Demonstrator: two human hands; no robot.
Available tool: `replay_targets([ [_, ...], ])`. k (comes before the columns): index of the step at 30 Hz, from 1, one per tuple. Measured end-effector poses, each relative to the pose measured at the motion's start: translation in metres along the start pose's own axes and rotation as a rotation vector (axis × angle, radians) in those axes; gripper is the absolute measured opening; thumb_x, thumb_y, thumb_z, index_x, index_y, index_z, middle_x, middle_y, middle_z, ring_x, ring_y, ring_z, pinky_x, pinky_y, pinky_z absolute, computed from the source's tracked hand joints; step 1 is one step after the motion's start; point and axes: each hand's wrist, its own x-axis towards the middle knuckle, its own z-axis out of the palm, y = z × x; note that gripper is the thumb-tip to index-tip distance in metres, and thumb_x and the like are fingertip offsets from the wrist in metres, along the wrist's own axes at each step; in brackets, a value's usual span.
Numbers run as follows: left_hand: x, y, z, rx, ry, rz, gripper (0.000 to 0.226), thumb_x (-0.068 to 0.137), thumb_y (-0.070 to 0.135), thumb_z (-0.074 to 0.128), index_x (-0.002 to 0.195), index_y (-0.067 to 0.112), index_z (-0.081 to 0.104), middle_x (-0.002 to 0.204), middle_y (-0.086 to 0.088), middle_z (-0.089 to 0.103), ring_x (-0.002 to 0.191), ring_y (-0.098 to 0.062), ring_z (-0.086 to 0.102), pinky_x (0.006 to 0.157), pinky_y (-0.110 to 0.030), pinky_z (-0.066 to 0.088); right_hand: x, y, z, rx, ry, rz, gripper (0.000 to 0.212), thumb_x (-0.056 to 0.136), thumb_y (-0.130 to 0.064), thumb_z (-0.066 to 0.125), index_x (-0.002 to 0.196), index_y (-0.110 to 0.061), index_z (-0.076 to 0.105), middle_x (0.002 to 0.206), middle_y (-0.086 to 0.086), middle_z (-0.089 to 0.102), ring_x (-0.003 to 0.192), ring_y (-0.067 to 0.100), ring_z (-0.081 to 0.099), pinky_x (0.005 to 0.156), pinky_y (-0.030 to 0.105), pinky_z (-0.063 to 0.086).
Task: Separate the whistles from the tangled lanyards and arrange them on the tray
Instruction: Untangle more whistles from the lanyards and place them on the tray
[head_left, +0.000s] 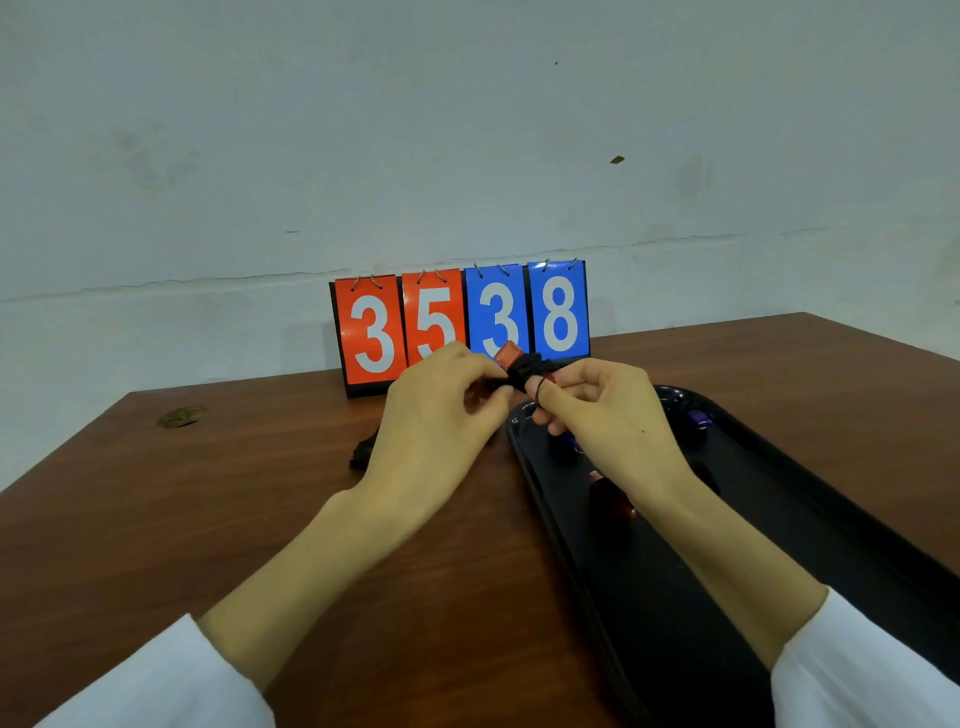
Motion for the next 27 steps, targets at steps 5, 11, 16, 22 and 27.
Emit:
replay_targets([
  [5, -0.0009, -0.0002, 0.0009, -0.366, 0.088, -0.161, 0.013, 0.085, 0.016, 0.066, 0.095, 0.024, 0.068, 0.09, 0.012, 0.066, 0.087, -0.001, 0.06, 0.077, -0.013, 0.048, -0.0014, -0.002, -0.0006, 0.046, -0.038, -0.006, 0.011, 0.083, -0.027, 0.066, 0.085, -0.016, 0.066, 0.068, -0.002, 0.07, 0.055, -0.001, 0.06, 0.057, 0.008, 0.047],
  [11, 0.0029, 0.0007, -0.006, -0.668, 0.16, -0.33, 0.025, 0.081, 0.011, 0.069, 0.101, 0.019, 0.057, 0.079, -0.001, 0.071, 0.072, -0.011, 0.069, 0.068, -0.019, 0.056, -0.0039, -0.0034, 0.0036, 0.039, -0.081, -0.023, 0.009, 0.083, -0.026, 0.066, 0.084, -0.017, 0.064, 0.066, -0.004, 0.068, 0.054, -0.004, 0.059, 0.052, 0.005, 0.042],
  [16, 0.0022, -0.0004, -0.0042, -0.586, 0.112, -0.272, 0.019, 0.085, 0.012, 0.066, 0.091, 0.03, 0.065, 0.086, 0.011, 0.069, 0.083, -0.005, 0.066, 0.075, -0.017, 0.054, -0.0044, -0.0051, 0.0033, 0.08, -0.073, -0.021, 0.008, 0.084, -0.025, 0.065, 0.086, -0.017, 0.064, 0.068, -0.004, 0.068, 0.054, -0.004, 0.059, 0.052, 0.005, 0.043],
  [22, 0.0016, -0.0007, -0.004, -0.508, 0.097, -0.215, 0.019, 0.085, 0.011, 0.065, 0.093, 0.028, 0.068, 0.091, 0.019, 0.067, 0.09, 0.004, 0.062, 0.075, -0.007, 0.047, -0.0047, -0.0048, 0.0023, 0.088, -0.062, -0.013, 0.009, 0.083, -0.024, 0.066, 0.086, -0.016, 0.064, 0.069, -0.002, 0.069, 0.054, -0.004, 0.059, 0.052, 0.006, 0.044],
  [27, 0.0036, -0.0071, -0.0055, -0.338, 0.051, -0.131, 0.015, 0.081, 0.02, 0.069, 0.095, 0.026, 0.069, 0.088, 0.021, 0.063, 0.091, 0.007, 0.059, 0.076, -0.002, 0.043, -0.0048, -0.0034, 0.0037, 0.024, -0.057, -0.034, 0.012, 0.082, -0.027, 0.067, 0.086, -0.015, 0.066, 0.068, -0.003, 0.069, 0.056, -0.003, 0.06, 0.056, 0.007, 0.046],
])
